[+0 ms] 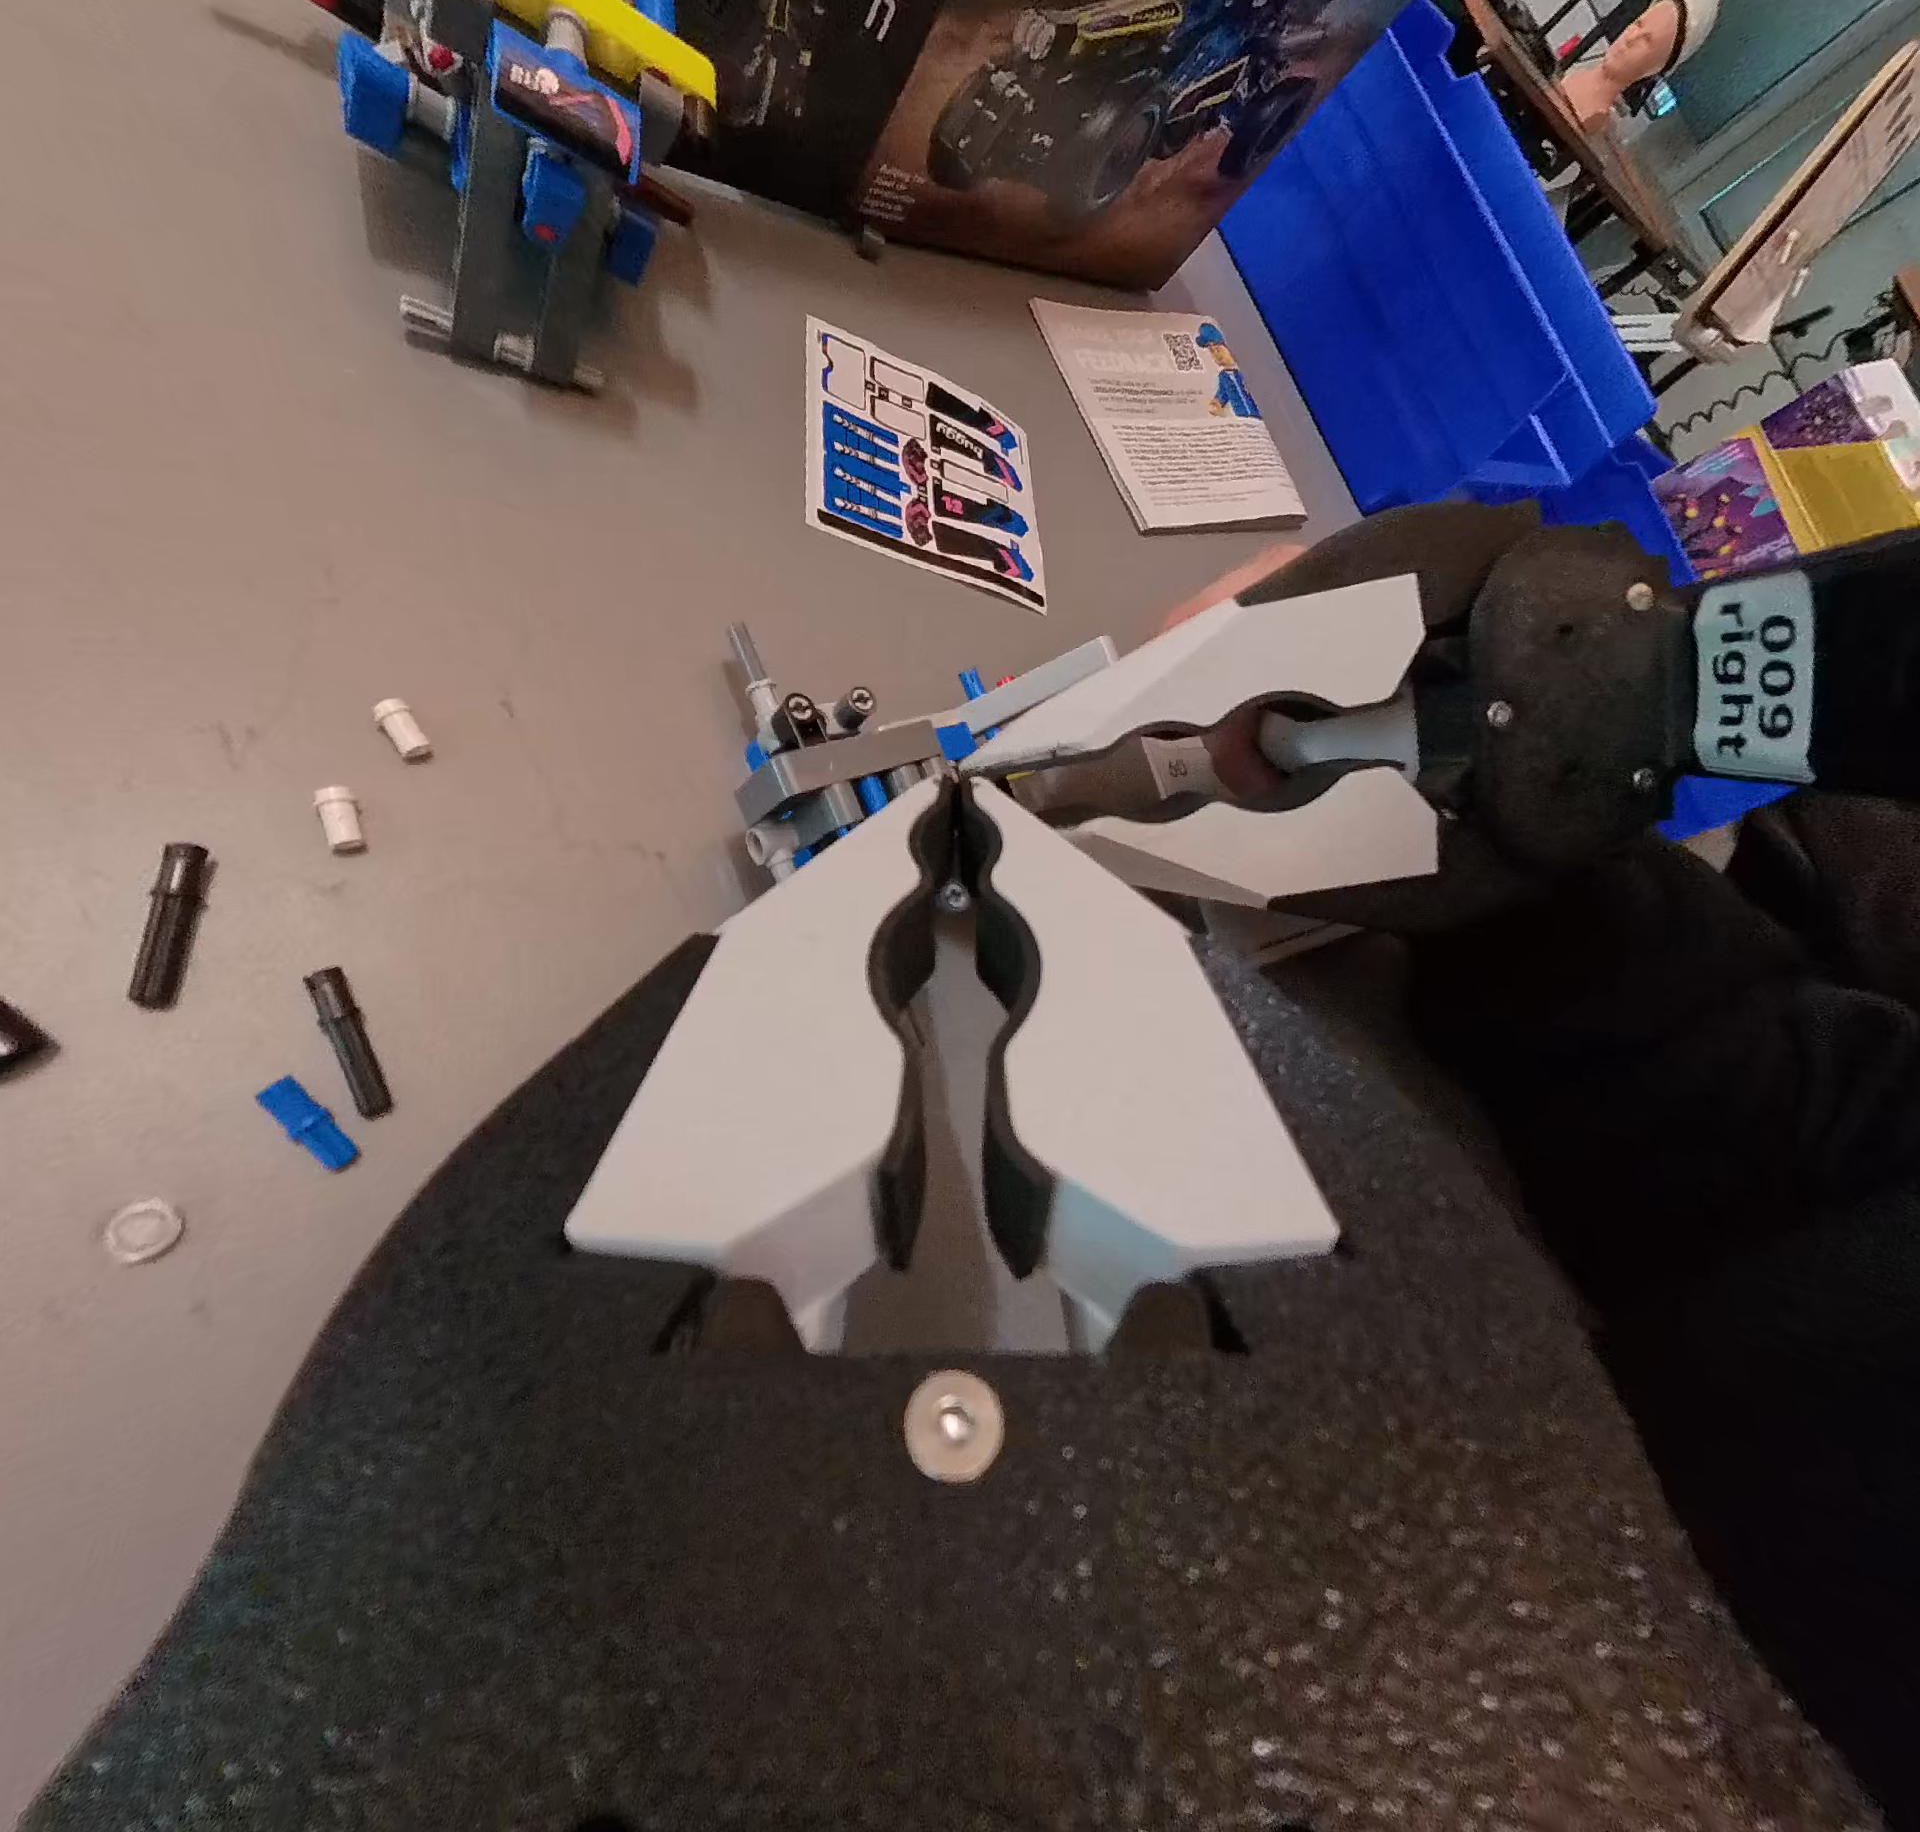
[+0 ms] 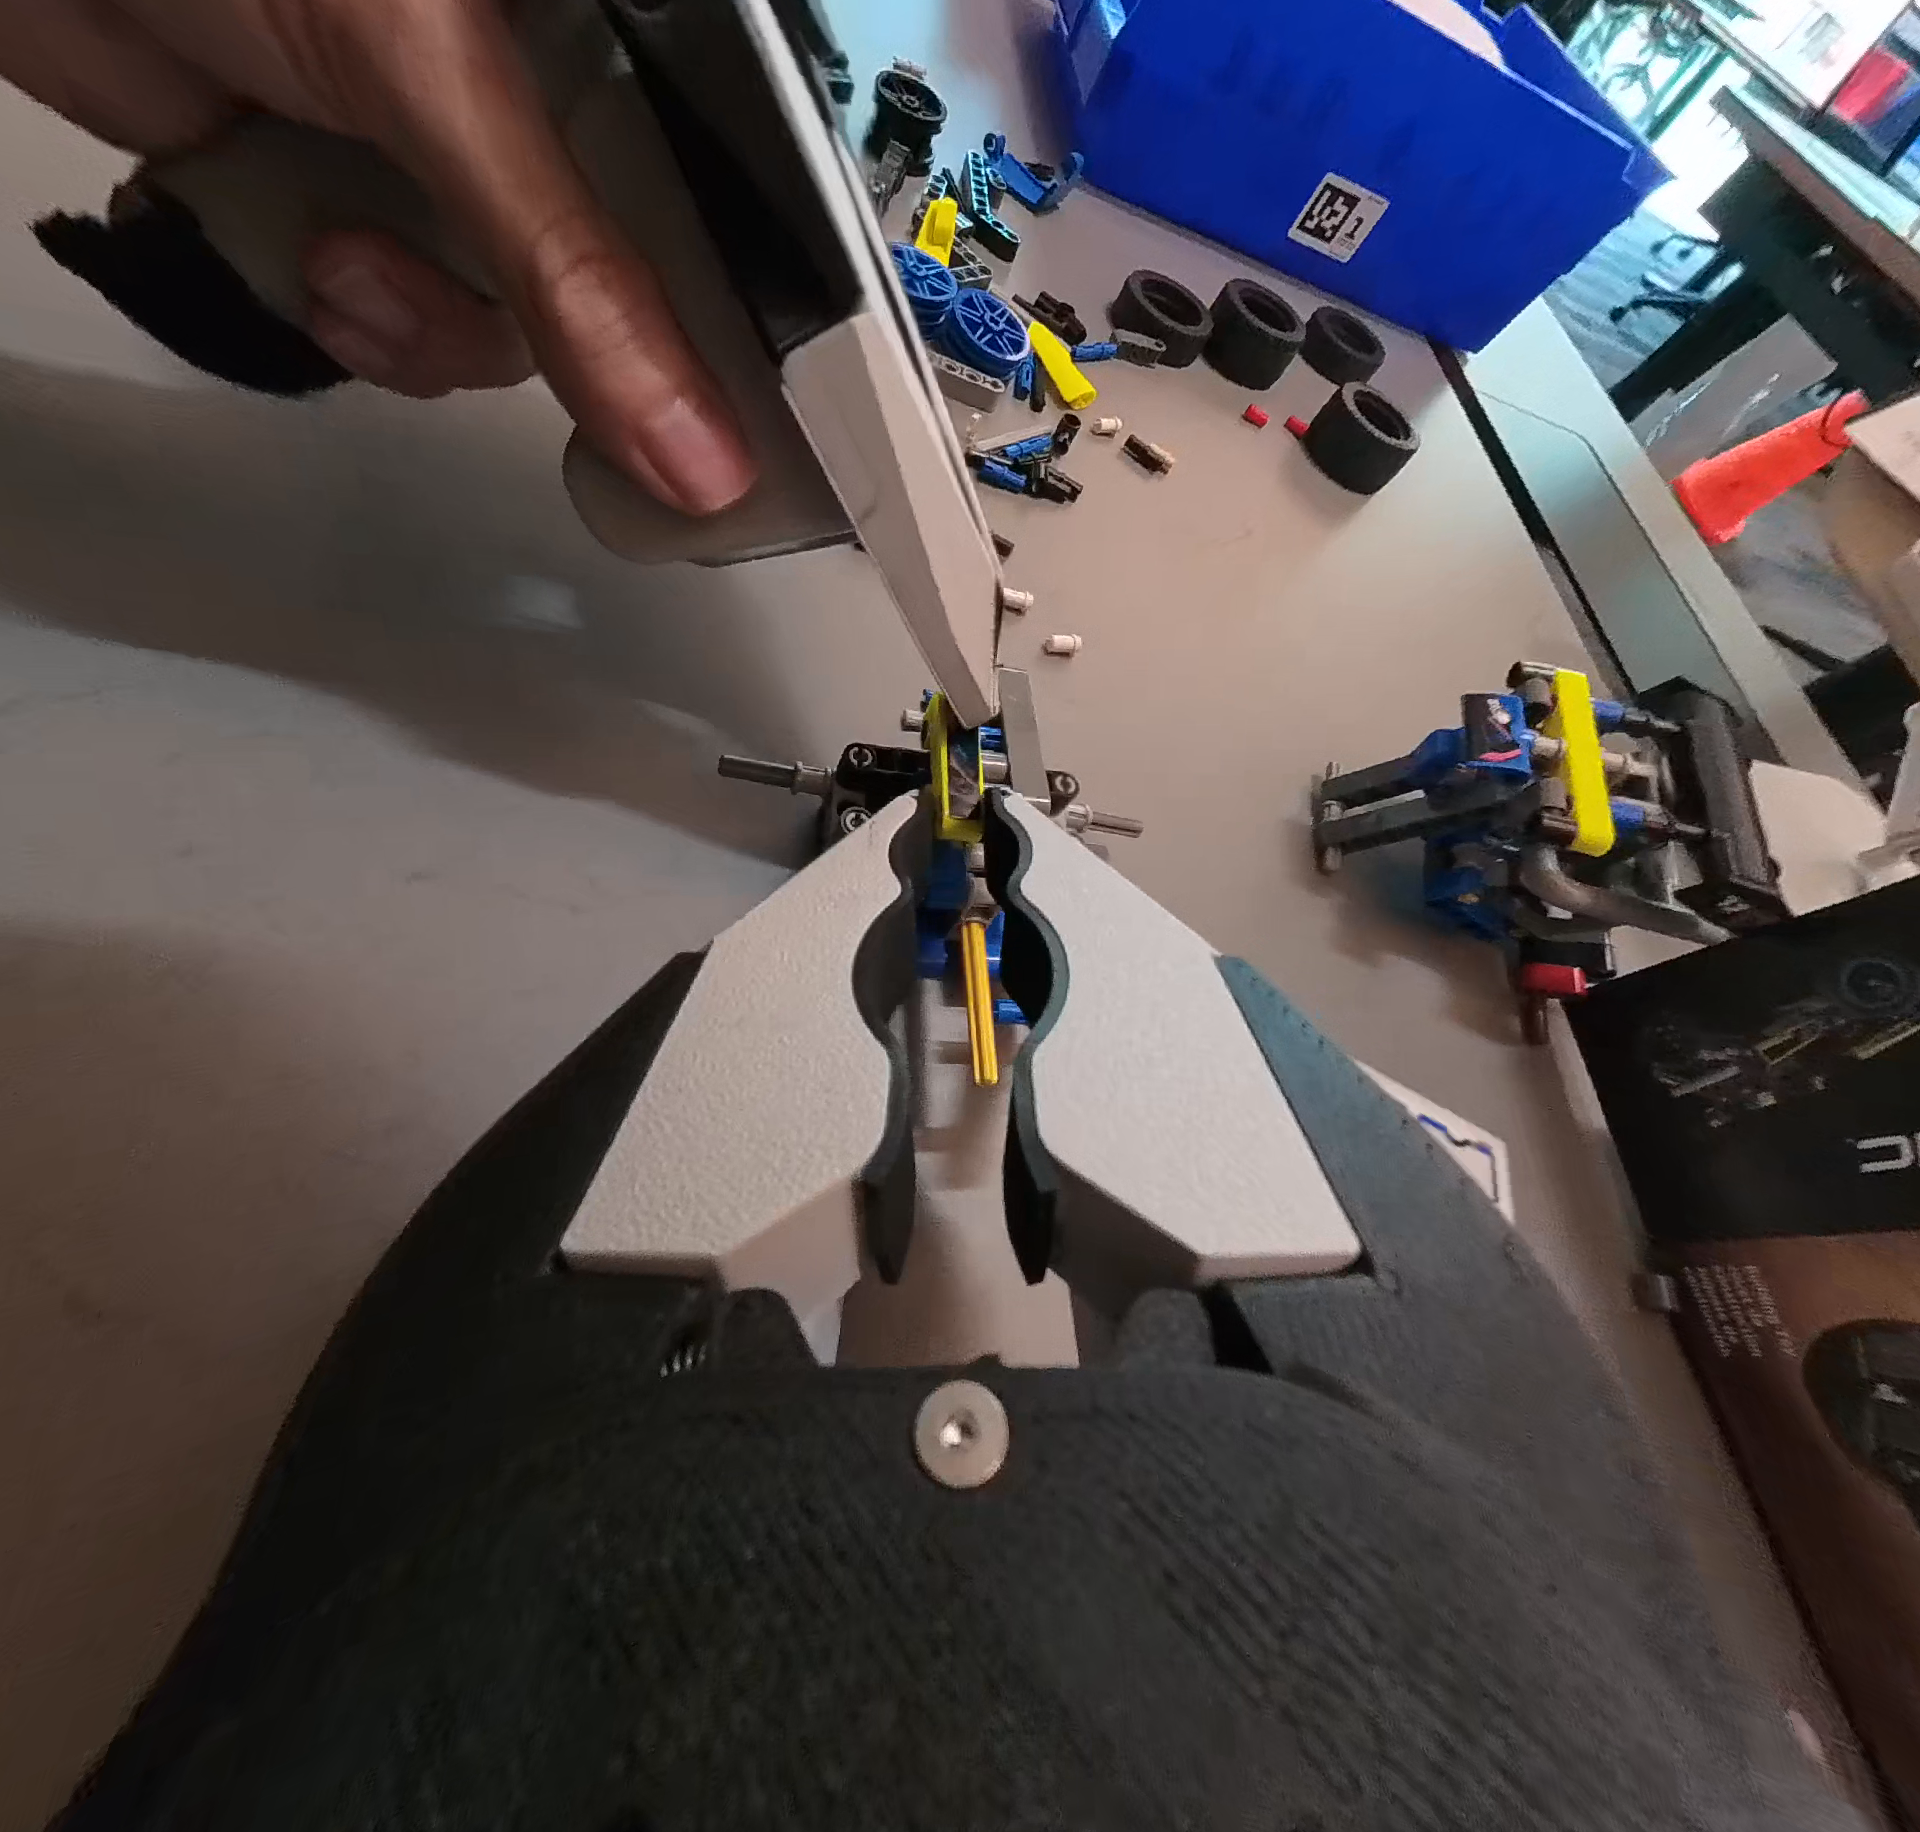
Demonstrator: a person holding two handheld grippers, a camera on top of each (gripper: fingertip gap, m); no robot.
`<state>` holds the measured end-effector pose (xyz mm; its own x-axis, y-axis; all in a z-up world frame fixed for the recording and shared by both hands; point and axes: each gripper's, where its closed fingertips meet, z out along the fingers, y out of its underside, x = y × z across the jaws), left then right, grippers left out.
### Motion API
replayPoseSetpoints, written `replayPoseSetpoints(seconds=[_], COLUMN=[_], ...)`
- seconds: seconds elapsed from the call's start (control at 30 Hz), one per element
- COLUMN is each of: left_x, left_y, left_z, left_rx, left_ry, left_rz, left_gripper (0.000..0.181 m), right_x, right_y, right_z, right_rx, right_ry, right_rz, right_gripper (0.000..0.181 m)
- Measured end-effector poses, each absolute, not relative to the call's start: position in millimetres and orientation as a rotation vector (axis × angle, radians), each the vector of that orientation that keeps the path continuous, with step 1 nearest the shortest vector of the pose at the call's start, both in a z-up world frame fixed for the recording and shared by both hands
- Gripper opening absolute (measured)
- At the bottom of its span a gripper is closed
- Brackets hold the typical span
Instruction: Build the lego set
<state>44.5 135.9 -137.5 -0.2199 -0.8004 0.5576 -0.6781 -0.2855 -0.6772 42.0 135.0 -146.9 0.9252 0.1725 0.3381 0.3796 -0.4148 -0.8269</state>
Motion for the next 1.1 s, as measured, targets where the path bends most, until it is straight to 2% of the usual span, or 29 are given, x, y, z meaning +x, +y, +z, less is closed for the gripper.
replayPoseSetpoints(seconds=[0.4,0.9,1.1], left_x=[47.0,46.8,45.9], left_y=[140.0,139.2,138.8], left_z=[-139.6,-138.9,-138.9], left_rx=[-1.429,-1.165,-0.923], left_ry=[1.952,2.013,2.092], left_rz=[-1.284,-1.347,-1.282], left_gripper=[0.000,0.002,0.002], right_x=[41.6,40.5,40.3], right_y=[135.9,135.0,135.6], right_z=[-146.5,-146.1,-146.0], right_rx=[-2.009,-2.005,-2.004], right_ry=[-0.378,-0.381,-0.382], right_rz=[-0.242,-0.244,-0.241], right_gripper=[0.007,0.007,0.007])
